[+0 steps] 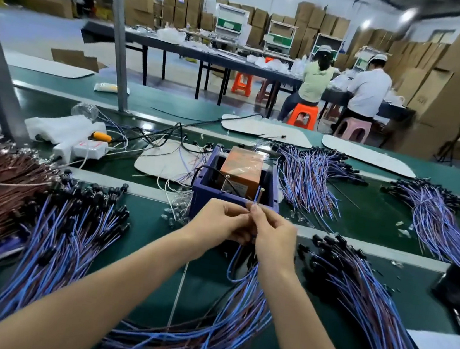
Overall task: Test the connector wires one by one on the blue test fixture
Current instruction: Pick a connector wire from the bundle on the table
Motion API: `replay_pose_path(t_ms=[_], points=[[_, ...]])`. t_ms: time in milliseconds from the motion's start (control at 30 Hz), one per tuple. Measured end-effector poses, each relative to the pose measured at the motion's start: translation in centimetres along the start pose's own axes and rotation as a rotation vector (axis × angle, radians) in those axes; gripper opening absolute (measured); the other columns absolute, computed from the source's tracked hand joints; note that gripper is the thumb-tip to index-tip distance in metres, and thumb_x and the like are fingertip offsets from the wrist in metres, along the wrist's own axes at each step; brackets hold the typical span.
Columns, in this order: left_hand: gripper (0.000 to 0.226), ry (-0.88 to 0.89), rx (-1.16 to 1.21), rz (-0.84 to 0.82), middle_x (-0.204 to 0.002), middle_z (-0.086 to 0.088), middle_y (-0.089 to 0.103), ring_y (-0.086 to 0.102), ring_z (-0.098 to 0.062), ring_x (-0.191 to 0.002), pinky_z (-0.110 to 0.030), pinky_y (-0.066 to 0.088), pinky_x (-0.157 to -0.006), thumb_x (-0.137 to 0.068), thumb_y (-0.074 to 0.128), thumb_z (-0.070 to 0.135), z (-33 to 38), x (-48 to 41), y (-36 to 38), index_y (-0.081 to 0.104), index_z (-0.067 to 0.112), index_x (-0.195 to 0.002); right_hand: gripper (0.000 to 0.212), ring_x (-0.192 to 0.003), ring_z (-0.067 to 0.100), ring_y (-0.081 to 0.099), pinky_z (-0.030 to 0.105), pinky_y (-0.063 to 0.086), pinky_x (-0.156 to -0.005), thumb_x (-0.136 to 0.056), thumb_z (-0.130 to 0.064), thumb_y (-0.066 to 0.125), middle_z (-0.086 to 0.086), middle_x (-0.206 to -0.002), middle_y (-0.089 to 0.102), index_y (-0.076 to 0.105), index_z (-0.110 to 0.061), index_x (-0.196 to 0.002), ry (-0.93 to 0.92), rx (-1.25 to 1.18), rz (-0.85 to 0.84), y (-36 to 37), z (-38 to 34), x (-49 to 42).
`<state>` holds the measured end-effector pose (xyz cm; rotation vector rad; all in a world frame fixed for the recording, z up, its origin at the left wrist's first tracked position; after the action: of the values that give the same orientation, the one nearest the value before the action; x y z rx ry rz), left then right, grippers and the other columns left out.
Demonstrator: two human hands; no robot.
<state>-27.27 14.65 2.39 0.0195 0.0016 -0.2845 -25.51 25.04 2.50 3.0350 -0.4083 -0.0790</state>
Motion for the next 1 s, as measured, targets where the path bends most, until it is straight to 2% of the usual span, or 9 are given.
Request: replay_pose_path(t_ms=[167,200,267,333,400,567,700,1000], points=[[0.022,-0.075,-0.027,0.032,-0.062,-0.003,0.065,0.058,-0.005,-0.049,-0.015,0.050,-0.051,-0.097,0.053,0.013,-1.3,0.1,-1.2,0.067,-0.001,-0.088,0.026,-0.075,0.021,0.063,0.040,0.055,-0.075,-0.092,-0.010,0.060,0.003,-0.072,0.069,0.070,-0.019,-0.070,0.093,-0.072,0.118,1.1,2.2,-0.2],[0.025,-0.098,-0.047,0.045,-0.062,-0.004,0.064,0.057,-0.006,-0.047,-0.015,0.049,-0.050,-0.098,0.051,0.015,-1.6,0.1,-1.6,0.067,0.000,-0.085,0.026,-0.074,0.021,0.063,0.039,0.055,-0.074,-0.093,-0.010,0.059,0.004,-0.072,0.069,0.070,-0.018,-0.070,0.111,-0.075,0.134,1.1,2.7,-0.2],[0.030,-0.131,-0.091,0.079,-0.062,-0.006,0.062,0.055,-0.006,-0.043,-0.015,0.047,-0.047,-0.099,0.049,0.018,-2.1,-0.1,-2.5,0.066,0.003,-0.079,0.024,-0.064,0.015,0.062,0.028,0.055,-0.062,-0.093,-0.011,0.058,0.003,-0.067,0.067,0.070,-0.016,-0.072,0.123,-0.087,0.159,1.0,3.2,-0.3],[0.034,-0.152,-0.124,0.104,-0.061,-0.006,0.061,0.053,-0.006,-0.042,-0.015,0.046,-0.045,-0.100,0.047,0.020,-2.5,-0.3,-3.3,0.065,0.005,-0.076,0.024,-0.057,0.013,0.056,0.025,0.044,-0.056,-0.093,-0.014,0.058,0.000,-0.062,0.063,0.070,-0.018,-0.073,0.112,-0.044,0.198,0.7,3.4,-0.5],[0.035,-0.151,-0.152,0.128,-0.059,-0.005,0.059,0.051,-0.006,-0.040,-0.014,0.043,-0.043,-0.100,0.046,0.021,-2.6,-0.5,-3.9,0.065,0.005,-0.076,0.023,-0.056,0.013,0.049,0.026,0.038,-0.056,-0.093,-0.015,0.058,-0.001,-0.059,0.060,0.071,-0.016,-0.075,0.109,-0.027,0.233,0.3,3.5,-0.8],[0.024,-0.113,-0.275,0.210,-0.059,-0.006,0.059,0.048,-0.007,-0.037,-0.016,0.039,-0.039,-0.099,0.044,0.016,-2.6,-1.3,-5.0,0.064,0.008,-0.088,0.025,-0.054,0.012,0.046,0.023,0.037,-0.052,-0.094,-0.015,0.058,-0.002,-0.056,0.056,0.070,-0.018,-0.072,0.136,-0.021,0.223,-0.1,4.0,-1.0],[0.024,-0.110,-0.322,0.252,-0.058,-0.006,0.060,0.048,-0.008,-0.035,-0.017,0.038,-0.037,-0.099,0.045,0.018,-2.9,-1.7,-5.5,0.064,0.010,-0.086,0.024,-0.056,0.015,0.043,0.030,0.034,-0.056,-0.093,-0.017,0.059,-0.002,-0.055,0.051,0.072,-0.019,-0.073,0.147,-0.004,0.219,0.3,4.5,-1.2],[0.022,-0.085,-0.302,0.308,-0.052,-0.005,0.061,0.046,-0.010,-0.033,-0.017,0.035,-0.035,-0.095,0.047,0.014,-2.6,-2.0,-5.6,0.063,0.011,-0.080,0.024,-0.056,0.015,0.042,0.030,0.035,-0.056,-0.094,-0.019,0.057,-0.002,-0.057,0.051,0.072,-0.018,-0.076,0.132,-0.051,0.269,0.4,4.7,-1.7]])
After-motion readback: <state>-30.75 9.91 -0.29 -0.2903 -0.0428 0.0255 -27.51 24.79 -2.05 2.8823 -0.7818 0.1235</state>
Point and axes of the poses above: each hand's wrist, its own x-axis away from the middle knuckle, its own y-axis out of the palm, z = x × y, the point moved 6 cm from there along -x, towards the middle knuckle
